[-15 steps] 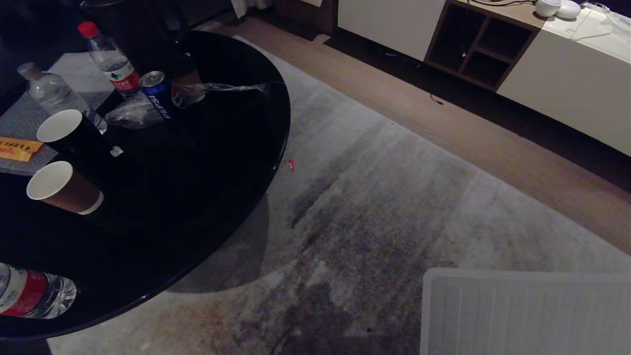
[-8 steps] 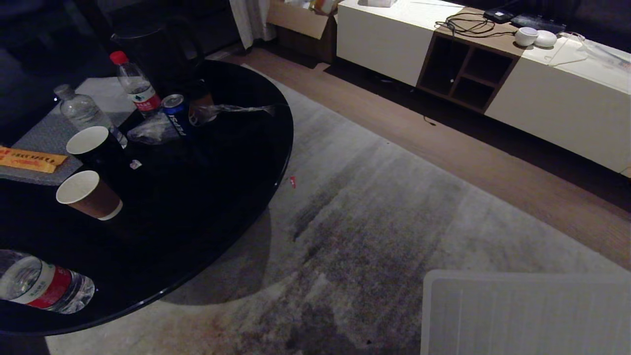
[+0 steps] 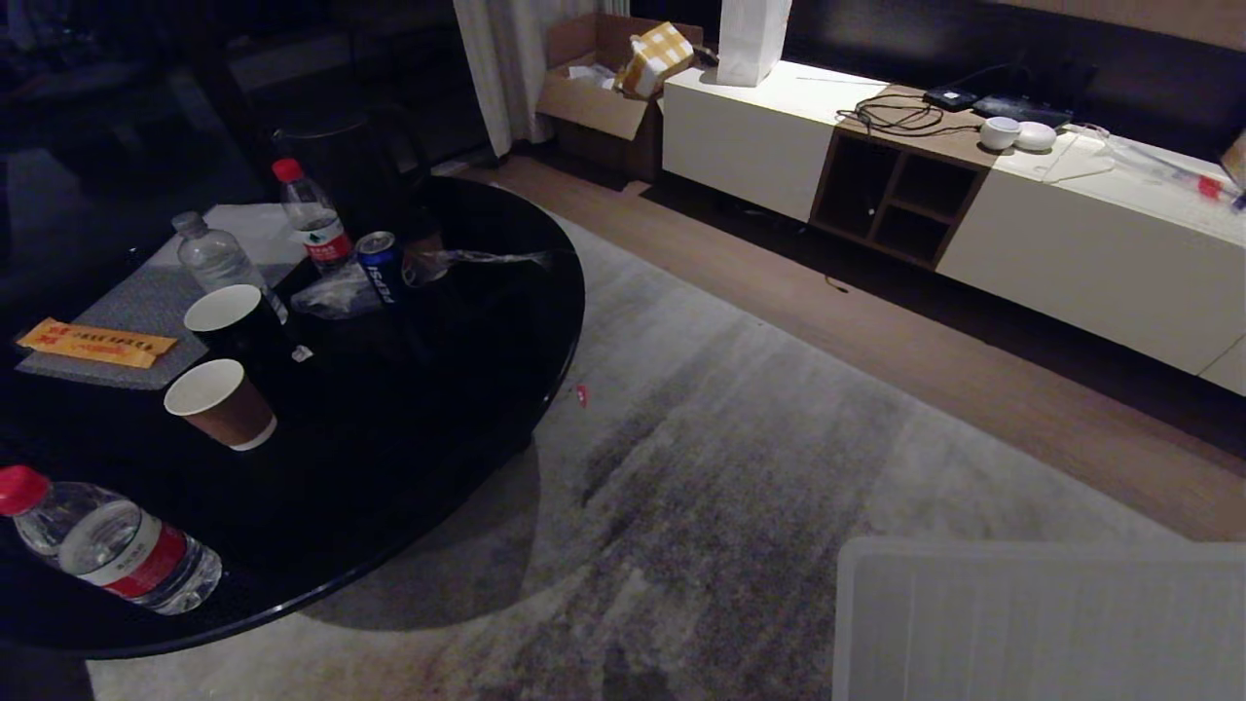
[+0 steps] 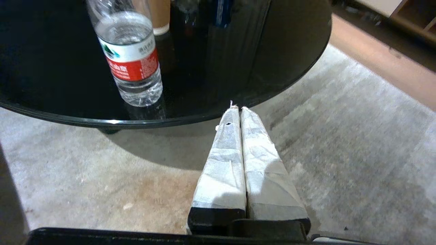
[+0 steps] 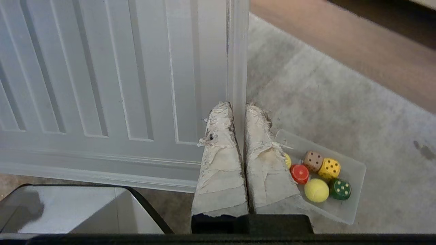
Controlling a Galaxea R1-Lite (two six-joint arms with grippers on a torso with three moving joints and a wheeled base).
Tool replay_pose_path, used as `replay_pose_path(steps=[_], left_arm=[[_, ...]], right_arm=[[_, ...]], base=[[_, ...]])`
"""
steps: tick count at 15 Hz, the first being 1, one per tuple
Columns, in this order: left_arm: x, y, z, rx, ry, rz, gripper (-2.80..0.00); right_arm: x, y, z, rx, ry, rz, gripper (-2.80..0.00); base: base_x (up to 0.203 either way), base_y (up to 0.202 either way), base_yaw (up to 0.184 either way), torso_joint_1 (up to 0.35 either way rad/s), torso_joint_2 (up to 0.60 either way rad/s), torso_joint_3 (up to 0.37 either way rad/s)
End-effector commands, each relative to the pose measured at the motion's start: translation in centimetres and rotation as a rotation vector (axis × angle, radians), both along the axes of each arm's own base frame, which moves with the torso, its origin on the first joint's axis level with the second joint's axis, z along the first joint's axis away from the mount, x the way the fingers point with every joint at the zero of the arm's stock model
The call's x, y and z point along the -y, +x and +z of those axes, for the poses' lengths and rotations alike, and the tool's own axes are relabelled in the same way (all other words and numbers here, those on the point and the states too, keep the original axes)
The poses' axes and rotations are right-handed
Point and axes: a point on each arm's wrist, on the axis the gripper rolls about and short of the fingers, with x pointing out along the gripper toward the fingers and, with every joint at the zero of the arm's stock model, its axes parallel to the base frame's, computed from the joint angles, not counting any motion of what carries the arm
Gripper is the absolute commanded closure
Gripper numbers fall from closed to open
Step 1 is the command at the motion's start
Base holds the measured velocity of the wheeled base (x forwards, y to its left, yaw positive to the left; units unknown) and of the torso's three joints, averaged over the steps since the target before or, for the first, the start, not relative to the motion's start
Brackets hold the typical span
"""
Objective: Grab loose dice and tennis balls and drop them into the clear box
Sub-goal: Close the lid
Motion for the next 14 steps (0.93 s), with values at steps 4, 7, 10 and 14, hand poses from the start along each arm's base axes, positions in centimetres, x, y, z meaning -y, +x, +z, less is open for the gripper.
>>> replay_pose_path(steps=[4, 7, 10, 14], left_arm=[[0.0, 0.02, -0.03, -0.002, -0.001, 0.002, 0.0], [0.0, 0.02, -0.03, -0.002, -0.001, 0.001, 0.0], [0.0, 0.02, -0.03, -0.002, -0.003, 0.002, 0.0], [0.0, 0.02, -0.03, -0.002, -0.003, 0.0, 0.0]], right_arm=[[0.0, 0.01, -0.01, -0.003, 0.0, 0.0, 0.0], [0.0, 0.01, -0.01, -0.003, 0.0, 0.0, 0.0], [0.0, 0.01, -0.01, -0.003, 0.0, 0.0, 0.0], [0.0, 0.01, -0.01, -0.003, 0.0, 0.0, 0.0]], base=[[0.0, 0.0, 0.0, 0.002, 0.0, 0.205], [0.0, 0.0, 0.0, 0.005, 0.01, 0.204], [0.0, 0.0, 0.0, 0.004, 0.0, 0.2], [0.0, 0.0, 0.0, 0.003, 0.0, 0.204]])
